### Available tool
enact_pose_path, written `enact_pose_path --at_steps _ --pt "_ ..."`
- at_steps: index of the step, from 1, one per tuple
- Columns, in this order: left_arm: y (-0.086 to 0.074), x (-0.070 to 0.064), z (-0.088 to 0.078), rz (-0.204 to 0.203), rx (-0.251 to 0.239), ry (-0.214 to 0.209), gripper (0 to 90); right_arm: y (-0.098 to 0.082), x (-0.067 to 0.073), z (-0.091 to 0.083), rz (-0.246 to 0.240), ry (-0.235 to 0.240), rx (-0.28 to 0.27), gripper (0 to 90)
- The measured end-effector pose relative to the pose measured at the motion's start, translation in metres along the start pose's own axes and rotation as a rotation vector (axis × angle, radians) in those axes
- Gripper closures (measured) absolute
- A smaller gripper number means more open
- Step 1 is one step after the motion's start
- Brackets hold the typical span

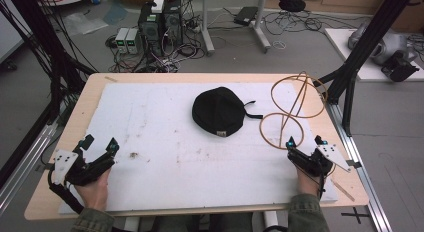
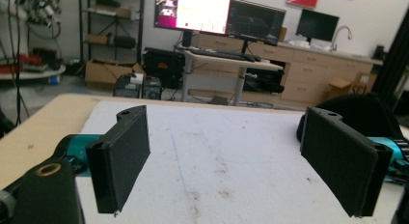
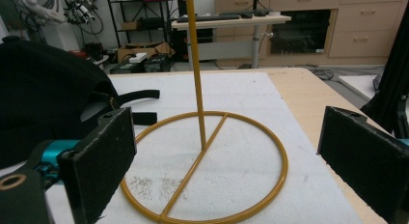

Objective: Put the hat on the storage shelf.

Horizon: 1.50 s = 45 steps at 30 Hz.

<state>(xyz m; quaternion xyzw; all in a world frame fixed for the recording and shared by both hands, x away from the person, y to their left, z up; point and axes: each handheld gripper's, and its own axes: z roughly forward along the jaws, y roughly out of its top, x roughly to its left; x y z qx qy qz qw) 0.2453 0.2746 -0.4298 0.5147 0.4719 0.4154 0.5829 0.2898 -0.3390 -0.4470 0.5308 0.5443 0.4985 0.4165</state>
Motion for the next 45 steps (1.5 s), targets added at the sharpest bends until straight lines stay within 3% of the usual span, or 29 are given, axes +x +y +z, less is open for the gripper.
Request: enact_pose_path --at_steps 3,6,9,14,19,21,36,41,45 --pt "0.001 -0.007 0.003 0.064 0.03 -0.01 16.1 0.0 0.0 0.0 -0.003 0.001 -0.005 5.4" --pt "-0.001 -0.011 0.004 0.071 0.032 -0.02 15.4 0.0 0.0 -0.001 -0.006 0.005 -0.004 5.4" --pt "-0.001 -0.011 0.005 0.073 0.043 -0.005 15.1 0.0 0.0 -0.001 0.003 0.002 -0.003 5.4" --pt "-0.002 0.0 0.003 -0.017 0.055 0.044 15.0 0.0 0.0 0.0 -0.006 0.003 -0.003 5.4" --pt "-0.004 0.009 0.003 -0.068 0.085 0.072 14.2 0.0 0.0 -0.001 -0.001 0.002 -0.002 5.4" --pt "-0.004 0.01 0.003 -0.07 0.086 0.074 14.3 0.0 0.0 -0.001 -0.002 0.002 -0.001 5.4" --pt "-0.001 0.008 0.007 -0.005 0.116 0.074 14.5 0.001 0.001 0.0 0.003 0.002 -0.006 5.4" --pt "0.007 0.002 0.014 0.048 0.136 0.062 15.2 -0.001 0.004 0.003 -0.007 0.017 0.005 5.4" --pt "0.009 0.0 0.021 0.021 0.163 0.031 15.0 -0.001 0.005 0.003 -0.009 0.02 0.0 5.4"
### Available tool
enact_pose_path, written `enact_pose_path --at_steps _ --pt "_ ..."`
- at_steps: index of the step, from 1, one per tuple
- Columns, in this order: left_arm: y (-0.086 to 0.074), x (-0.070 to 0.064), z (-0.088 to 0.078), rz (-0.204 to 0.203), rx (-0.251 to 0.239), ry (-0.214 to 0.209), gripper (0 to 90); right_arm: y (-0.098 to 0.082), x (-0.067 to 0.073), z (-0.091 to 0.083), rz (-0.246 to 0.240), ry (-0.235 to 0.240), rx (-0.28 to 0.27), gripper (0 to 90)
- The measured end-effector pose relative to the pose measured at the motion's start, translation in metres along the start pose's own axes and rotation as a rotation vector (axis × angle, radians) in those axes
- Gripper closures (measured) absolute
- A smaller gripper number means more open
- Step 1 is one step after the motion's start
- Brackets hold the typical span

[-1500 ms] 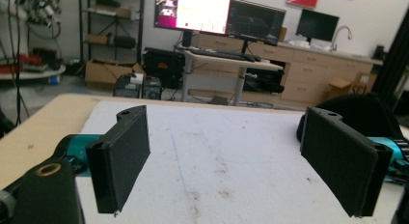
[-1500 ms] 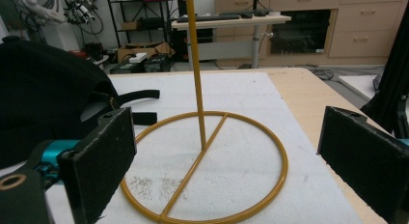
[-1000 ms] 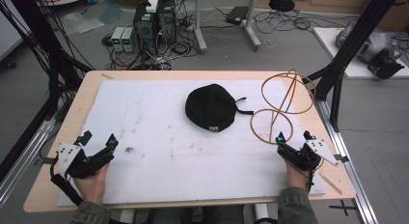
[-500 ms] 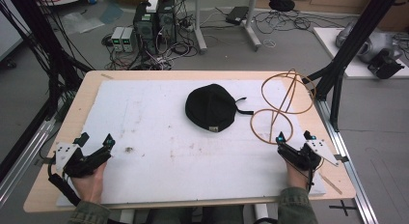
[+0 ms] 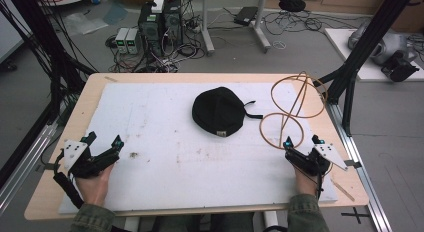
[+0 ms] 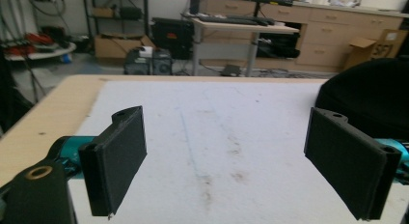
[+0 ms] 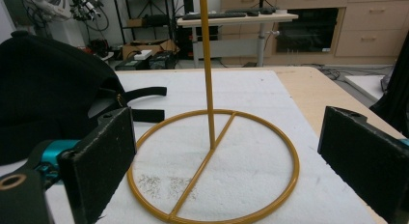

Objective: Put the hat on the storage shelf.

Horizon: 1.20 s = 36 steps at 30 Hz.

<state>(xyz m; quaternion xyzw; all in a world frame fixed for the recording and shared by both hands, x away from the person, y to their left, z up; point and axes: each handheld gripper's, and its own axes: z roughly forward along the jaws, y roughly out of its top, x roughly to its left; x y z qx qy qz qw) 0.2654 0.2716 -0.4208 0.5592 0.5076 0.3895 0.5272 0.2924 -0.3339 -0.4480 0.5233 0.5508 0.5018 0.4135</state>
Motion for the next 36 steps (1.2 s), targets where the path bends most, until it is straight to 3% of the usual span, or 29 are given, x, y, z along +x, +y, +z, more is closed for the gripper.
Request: enact_pose_path --at_steps 1,7,11,19,30,36 --pt "0.003 -0.002 0.005 0.004 0.026 -0.019 14.9 0.0 0.001 -0.001 -0.002 0.001 -0.004 5.4" --pt "0.016 -0.011 0.014 0.03 0.04 -0.048 14.9 0.002 0.005 -0.002 -0.041 0.004 -0.017 5.4" --pt "0.032 -0.021 0.025 0.074 0.061 -0.074 14.9 0.004 0.008 -0.004 -0.029 0.007 -0.024 5.4" --pt "0.051 -0.036 0.043 0.105 0.076 -0.096 14.9 0.006 0.008 -0.005 -0.032 0.003 -0.031 5.4" --pt "0.067 -0.06 0.075 0.121 0.14 -0.131 15.0 0.011 0.008 -0.005 -0.007 0.008 -0.002 5.4" --pt "0.075 -0.073 0.101 0.125 0.195 -0.154 15.0 0.012 0.007 -0.005 -0.021 -0.001 -0.024 5.4"
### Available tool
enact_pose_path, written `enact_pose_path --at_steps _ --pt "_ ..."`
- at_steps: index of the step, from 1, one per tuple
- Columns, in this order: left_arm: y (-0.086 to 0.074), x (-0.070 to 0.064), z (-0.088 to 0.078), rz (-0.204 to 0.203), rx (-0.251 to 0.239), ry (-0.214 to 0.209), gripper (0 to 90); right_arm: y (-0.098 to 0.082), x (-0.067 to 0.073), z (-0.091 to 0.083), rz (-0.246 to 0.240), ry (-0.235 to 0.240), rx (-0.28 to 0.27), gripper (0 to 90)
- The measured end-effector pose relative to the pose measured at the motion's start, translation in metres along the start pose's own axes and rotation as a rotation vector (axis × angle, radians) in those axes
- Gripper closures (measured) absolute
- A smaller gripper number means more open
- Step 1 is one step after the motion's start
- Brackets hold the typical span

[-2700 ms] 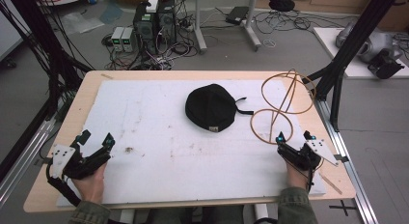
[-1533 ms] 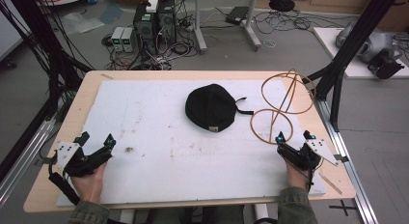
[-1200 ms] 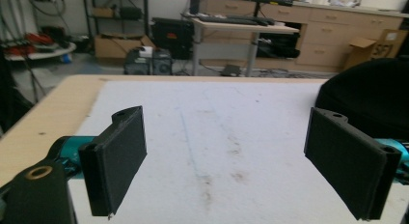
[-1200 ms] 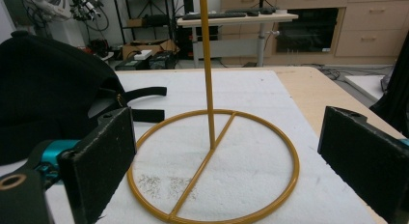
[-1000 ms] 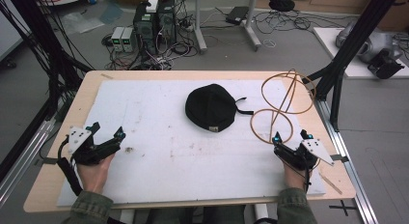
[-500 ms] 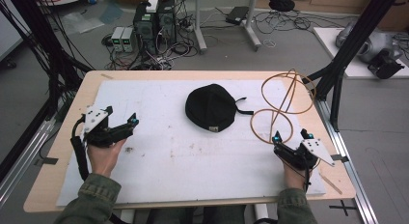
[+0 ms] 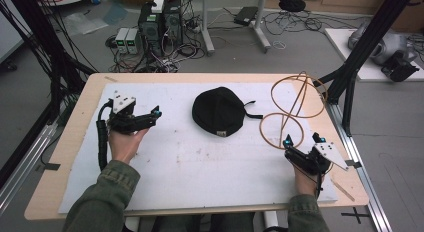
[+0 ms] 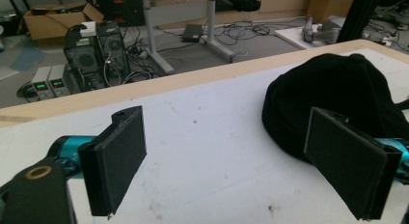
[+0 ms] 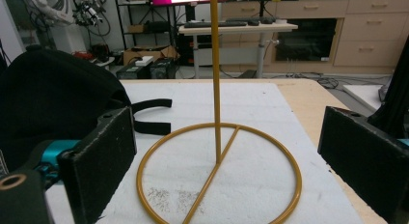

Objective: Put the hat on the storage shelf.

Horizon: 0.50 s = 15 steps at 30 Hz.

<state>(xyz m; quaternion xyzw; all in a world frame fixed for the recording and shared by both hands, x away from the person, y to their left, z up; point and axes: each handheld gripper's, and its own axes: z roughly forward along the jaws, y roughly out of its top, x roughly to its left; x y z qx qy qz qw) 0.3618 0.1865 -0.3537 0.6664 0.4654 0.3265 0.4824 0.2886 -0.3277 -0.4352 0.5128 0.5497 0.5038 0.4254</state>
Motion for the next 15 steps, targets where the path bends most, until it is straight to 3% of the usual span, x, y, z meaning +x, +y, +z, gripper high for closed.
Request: enact_pose_path --at_steps 6,10,12,15 --pt "0.012 -0.011 0.017 0.02 0.03 -0.025 15.0 0.0 -0.001 0.001 0.003 -0.006 -0.003 5.4" --pt "0.021 -0.021 0.034 0.012 0.075 -0.059 15.0 0.0 -0.002 0.001 0.009 -0.007 -0.005 5.4" --pt "0.026 -0.031 0.047 0.026 0.12 -0.086 15.0 0.001 -0.002 0.001 0.014 -0.005 -0.007 5.4" --pt "0.029 -0.039 0.054 0.037 0.132 -0.097 15.0 0.001 -0.002 0.001 0.015 -0.009 -0.011 5.4"
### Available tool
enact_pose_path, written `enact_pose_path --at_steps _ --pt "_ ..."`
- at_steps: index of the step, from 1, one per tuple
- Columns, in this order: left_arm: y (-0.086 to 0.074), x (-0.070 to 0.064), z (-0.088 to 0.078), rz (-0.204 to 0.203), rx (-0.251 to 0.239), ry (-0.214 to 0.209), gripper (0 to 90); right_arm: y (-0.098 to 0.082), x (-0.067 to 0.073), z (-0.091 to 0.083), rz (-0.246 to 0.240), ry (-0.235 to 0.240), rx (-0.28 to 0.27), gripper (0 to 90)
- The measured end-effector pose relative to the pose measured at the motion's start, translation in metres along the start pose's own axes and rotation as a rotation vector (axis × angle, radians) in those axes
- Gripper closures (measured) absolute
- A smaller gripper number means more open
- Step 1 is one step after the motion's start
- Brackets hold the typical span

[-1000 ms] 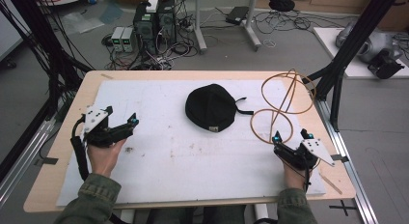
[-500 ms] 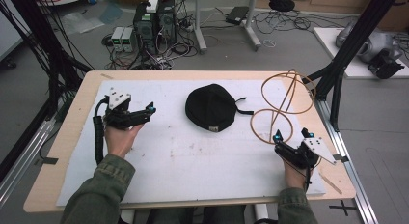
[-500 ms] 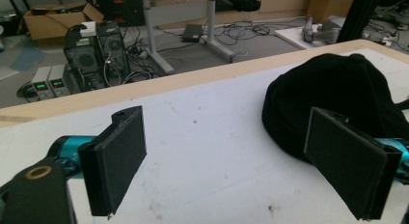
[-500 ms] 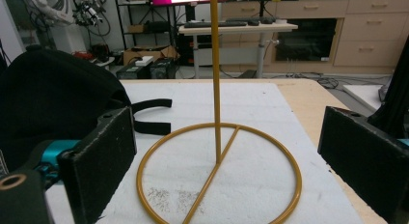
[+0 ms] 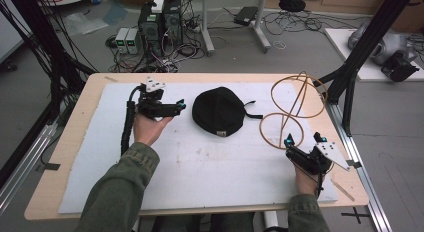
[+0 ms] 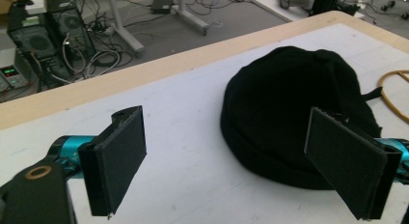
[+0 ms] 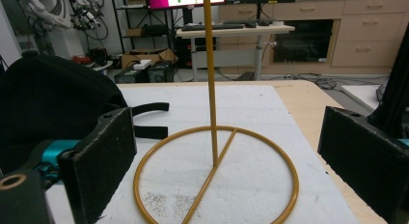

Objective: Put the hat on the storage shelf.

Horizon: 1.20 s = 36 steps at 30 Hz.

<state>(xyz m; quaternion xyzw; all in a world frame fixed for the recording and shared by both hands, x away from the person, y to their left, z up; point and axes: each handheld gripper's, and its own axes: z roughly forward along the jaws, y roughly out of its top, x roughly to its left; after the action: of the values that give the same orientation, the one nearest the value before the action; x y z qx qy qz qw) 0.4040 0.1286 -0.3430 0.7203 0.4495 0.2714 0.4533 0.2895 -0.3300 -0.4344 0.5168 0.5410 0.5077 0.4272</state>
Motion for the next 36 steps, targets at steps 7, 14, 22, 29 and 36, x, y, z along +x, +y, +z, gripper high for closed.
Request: enact_pose_path --at_steps 7,14,22,29,36 --pt "0.011 -0.026 0.024 0.024 0.067 -0.033 15.1 -0.001 -0.001 0.001 0.018 0.007 0.004 5.4" --pt "0.017 -0.055 0.05 0.05 0.146 -0.06 15.7 -0.001 -0.001 0.002 0.024 0.017 0.014 5.4" --pt "0.018 -0.075 0.077 0.018 0.172 -0.067 16.5 -0.001 -0.002 0.003 0.028 0.029 0.015 5.4" --pt "0.009 -0.092 0.101 -0.023 0.195 -0.073 17.7 -0.002 -0.001 0.004 0.017 0.032 0.013 5.4" --pt "0.004 -0.098 0.11 -0.023 0.193 -0.052 21.8 -0.002 -0.001 0.006 0.008 0.031 0.019 5.4"
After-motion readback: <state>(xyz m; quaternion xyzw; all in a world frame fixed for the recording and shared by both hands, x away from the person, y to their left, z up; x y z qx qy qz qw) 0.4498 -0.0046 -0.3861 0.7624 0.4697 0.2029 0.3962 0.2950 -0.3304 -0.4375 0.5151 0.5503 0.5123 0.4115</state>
